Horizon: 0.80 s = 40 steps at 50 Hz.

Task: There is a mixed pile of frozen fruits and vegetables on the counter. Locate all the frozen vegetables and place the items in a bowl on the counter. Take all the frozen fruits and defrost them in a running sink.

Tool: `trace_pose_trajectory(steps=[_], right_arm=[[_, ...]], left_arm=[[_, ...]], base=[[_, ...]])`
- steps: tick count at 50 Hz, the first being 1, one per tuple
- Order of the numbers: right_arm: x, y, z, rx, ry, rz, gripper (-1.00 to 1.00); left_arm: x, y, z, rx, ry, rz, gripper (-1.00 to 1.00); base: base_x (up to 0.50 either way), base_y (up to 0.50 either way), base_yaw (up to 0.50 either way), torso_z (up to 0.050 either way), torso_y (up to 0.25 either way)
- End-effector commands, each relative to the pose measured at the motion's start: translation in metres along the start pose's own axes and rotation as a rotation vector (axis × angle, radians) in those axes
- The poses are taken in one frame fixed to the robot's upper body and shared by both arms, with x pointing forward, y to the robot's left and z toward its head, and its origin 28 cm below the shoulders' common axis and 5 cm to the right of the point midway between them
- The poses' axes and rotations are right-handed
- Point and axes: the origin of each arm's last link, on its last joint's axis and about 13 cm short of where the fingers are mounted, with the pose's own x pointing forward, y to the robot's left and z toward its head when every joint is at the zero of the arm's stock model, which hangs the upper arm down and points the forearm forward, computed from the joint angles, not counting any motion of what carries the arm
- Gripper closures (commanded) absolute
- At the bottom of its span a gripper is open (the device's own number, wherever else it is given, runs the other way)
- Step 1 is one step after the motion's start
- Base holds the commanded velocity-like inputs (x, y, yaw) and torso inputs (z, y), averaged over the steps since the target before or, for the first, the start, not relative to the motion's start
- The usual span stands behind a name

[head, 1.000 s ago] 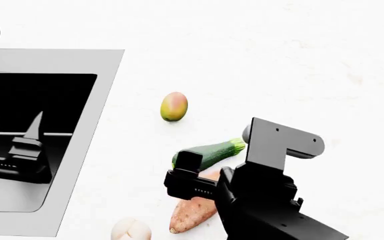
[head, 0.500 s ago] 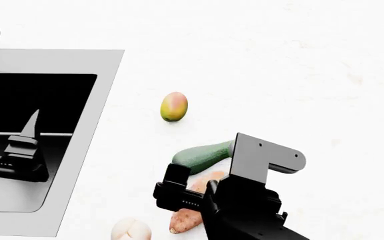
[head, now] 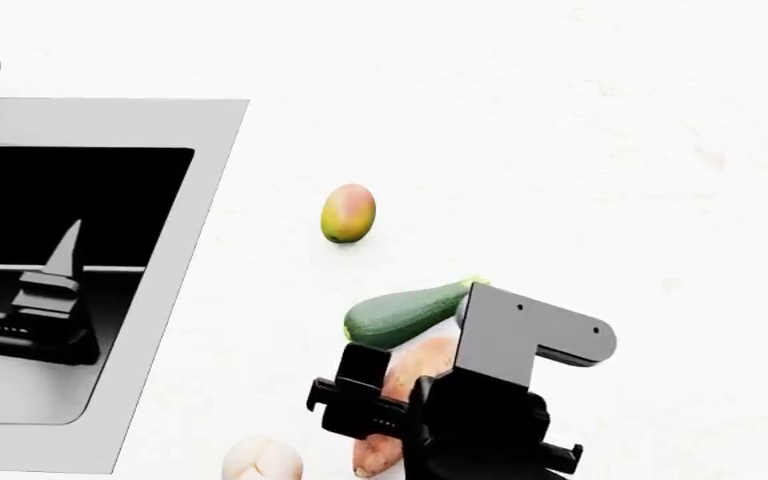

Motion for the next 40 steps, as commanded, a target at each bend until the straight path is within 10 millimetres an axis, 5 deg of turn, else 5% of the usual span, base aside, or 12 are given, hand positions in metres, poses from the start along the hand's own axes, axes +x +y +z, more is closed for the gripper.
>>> trace_pose_trajectory(steps=[1, 9, 18, 29, 34, 40], right_arm=[[-0.006, -0.001, 0.01, -0.024, -0.099, -0.081, 1.0], [-0.021, -0.012, 0.029, -0.175, -0.231, -0.024, 1.0], [-0.047, -0.045, 0.054, -0.511, -0.359, -0.21, 1.0], [-0.071, -0.071, 0.074, -0.382, -0.392, -0.164, 1.0], [-0.079, -0.073, 0.078, -0.391, -0.395, -0.156, 1.0], [-0.088, -0.081, 0.084, -0.375, -0.414, -0.165, 1.0]], left_arm=[[0.001, -0.001, -0.001, 0.002, 0.004, -0.006, -1.0], [0.0, -0.001, -0.001, 0.002, 0.003, -0.008, -1.0], [0.0, -0.001, -0.003, 0.002, 0.005, -0.01, -1.0], [-0.001, -0.009, 0.01, -0.123, -0.002, -0.147, -1.0], [0.017, -0.028, 0.029, -0.118, 0.06, -0.37, -1.0], [0.052, -0.052, 0.029, -0.151, 0.161, -0.548, -1.0]], base=[[0.0, 0.0, 0.0, 0.0, 0.0], [0.0, 0.0, 0.0, 0.0, 0.0], [0.0, 0.0, 0.0, 0.0, 0.0], [0.0, 0.0, 0.0, 0.0, 0.0], [0.0, 0.0, 0.0, 0.0, 0.0], [0.0, 0.0, 0.0, 0.0, 0.0]])
